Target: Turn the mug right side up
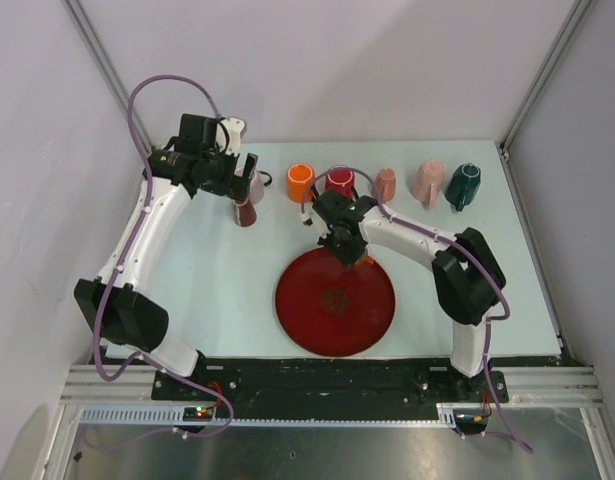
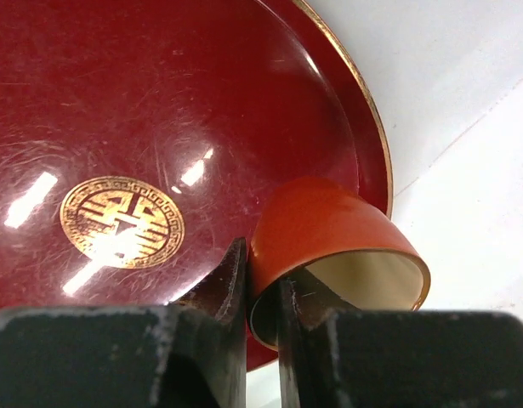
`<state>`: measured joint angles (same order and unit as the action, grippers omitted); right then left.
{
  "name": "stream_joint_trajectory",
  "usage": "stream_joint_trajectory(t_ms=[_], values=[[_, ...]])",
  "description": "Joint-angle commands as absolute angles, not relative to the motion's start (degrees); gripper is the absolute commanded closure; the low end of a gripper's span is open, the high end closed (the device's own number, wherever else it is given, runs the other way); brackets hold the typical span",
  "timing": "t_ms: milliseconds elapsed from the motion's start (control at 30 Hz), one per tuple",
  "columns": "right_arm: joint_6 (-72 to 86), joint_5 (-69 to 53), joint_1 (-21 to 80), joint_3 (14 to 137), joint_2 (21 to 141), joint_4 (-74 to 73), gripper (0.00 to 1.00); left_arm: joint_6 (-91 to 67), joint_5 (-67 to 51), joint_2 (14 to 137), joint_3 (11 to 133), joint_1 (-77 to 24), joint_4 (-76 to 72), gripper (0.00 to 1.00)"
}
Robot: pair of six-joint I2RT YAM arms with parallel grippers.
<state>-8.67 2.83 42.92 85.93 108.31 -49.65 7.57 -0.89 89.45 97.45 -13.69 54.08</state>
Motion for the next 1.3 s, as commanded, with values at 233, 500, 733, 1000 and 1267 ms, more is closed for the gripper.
stream_joint_trajectory(t_ms=[233, 500, 733, 1000, 1267], values=[[-11.7, 6.2, 43.0, 86.6, 114.8, -48.0, 1.00, 5.3, 3.2, 90.6, 94.7, -13.4, 53.1, 0.00], [-12.1, 4.0, 42.7, 87.4, 115.3, -46.6, 0.73, 4.1, 3.4, 93.0, 93.6, -13.3, 52.9, 0.00], [-10.3, 2.9, 42.9, 89.3, 109.4, -49.2, 0.26, 0.6, 4.8, 98.9, 92.8, -13.3, 51.0, 0.00], [-7.7, 2.7, 42.6, 91.0, 102.1, -49.1, 0.01, -4.3, 9.9, 113.4, 103.0, -13.2, 50.0, 0.00], [-6.7, 3.3, 42.7, 90.5, 100.1, -50.1, 0.01, -5.1, 12.9, 125.1, 111.7, -12.0, 50.0, 0.03]])
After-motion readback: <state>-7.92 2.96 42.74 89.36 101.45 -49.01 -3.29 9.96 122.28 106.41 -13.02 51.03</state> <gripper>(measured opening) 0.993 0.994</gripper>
